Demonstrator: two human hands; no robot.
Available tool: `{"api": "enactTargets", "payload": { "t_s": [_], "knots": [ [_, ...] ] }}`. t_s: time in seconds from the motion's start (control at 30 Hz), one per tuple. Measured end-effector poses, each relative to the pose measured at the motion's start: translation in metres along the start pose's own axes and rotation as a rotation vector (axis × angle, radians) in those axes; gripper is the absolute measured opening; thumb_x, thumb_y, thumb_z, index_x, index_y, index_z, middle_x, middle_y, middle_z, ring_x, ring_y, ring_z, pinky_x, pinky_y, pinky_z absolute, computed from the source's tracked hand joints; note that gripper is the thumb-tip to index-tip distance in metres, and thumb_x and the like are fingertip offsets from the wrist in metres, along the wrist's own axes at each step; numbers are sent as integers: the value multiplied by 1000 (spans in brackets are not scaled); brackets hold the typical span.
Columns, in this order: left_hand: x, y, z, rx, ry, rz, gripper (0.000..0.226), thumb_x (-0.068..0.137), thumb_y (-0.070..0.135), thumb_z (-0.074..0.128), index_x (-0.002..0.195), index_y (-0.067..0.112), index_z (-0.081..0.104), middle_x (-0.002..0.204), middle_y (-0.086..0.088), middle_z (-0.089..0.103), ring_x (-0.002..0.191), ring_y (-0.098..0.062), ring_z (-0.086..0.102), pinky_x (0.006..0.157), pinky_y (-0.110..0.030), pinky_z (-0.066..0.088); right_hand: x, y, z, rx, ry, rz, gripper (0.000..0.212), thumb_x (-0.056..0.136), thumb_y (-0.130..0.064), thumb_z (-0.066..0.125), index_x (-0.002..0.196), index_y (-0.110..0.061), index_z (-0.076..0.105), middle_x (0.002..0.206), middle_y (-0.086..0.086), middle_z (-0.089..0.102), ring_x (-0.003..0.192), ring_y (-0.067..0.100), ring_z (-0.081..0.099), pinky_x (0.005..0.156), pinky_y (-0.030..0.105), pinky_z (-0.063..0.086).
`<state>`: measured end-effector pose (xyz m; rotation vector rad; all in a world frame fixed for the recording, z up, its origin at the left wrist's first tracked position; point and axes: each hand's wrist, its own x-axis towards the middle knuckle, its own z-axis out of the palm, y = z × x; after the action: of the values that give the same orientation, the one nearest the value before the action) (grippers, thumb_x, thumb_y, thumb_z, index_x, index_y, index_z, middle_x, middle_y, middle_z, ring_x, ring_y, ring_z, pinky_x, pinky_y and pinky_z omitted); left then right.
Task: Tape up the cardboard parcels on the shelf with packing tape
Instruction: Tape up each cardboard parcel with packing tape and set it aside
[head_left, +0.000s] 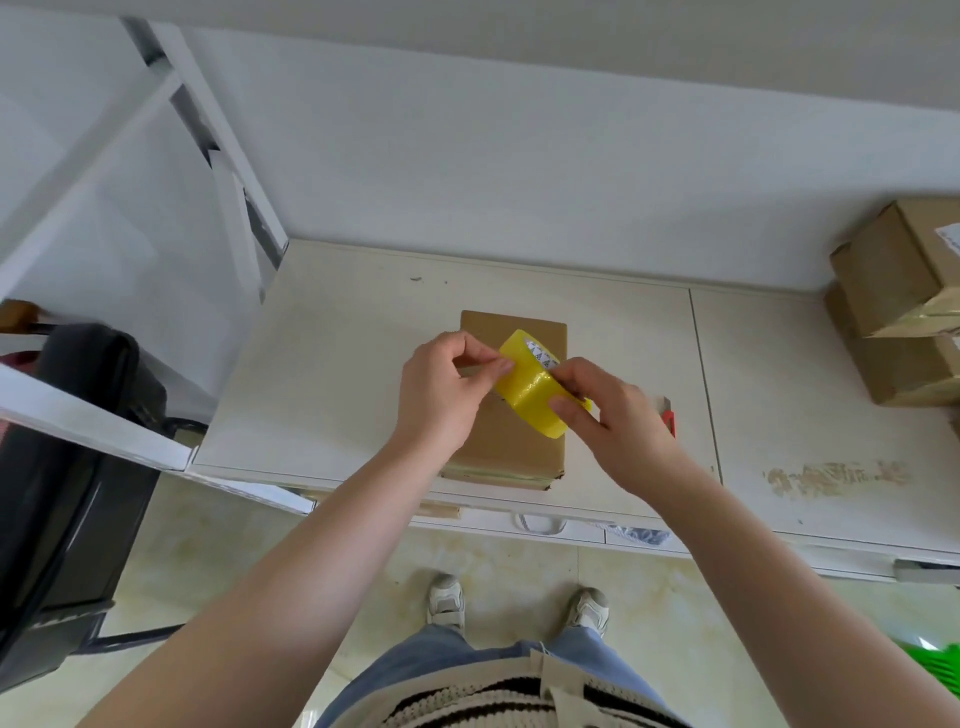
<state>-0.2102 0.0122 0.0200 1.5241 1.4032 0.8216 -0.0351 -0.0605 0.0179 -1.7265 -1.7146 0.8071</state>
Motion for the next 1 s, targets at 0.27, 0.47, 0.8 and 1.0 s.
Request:
{"api": "enactTargets", "payload": {
  "t_s": [0.27,0.47,0.8,1.0],
  "knots": [
    [-4,13,-20,-369,-90,-119,15,83,13,76,72,16,65,71,13,69,72,1,64,77,-14,46,27,-13,-33,-186,53,30,16,96,-40,57,82,-33,56,60,-15,52,60,2,49,53,14,31],
    [5,-2,-26,-387,-15,-186,17,86,13,74,72,15,64,61,16,63,59,7,56,66,-6,44,56,-23,-31,-473,-18,273,56,88,-66,49,67,-14,52,58,-2,44,58,14,43,52,28,27],
    [37,-66,-12,-367,150,-571,14,88,21,73,78,14,65,88,-2,68,87,-18,61,92,-33,52,81,-15,-18,-502,-123,339,49,84,-64,59,61,-24,44,65,-7,47,61,9,44,53,28,28],
    [43,-81,2,-426,106,-604,15,90,22,72,79,15,66,87,0,70,95,-19,65,94,-36,52,87,-10,-15,-516,-127,348,48,85,-63,59,61,-24,44,67,-7,47,62,9,45,52,27,27]
  ]
}}
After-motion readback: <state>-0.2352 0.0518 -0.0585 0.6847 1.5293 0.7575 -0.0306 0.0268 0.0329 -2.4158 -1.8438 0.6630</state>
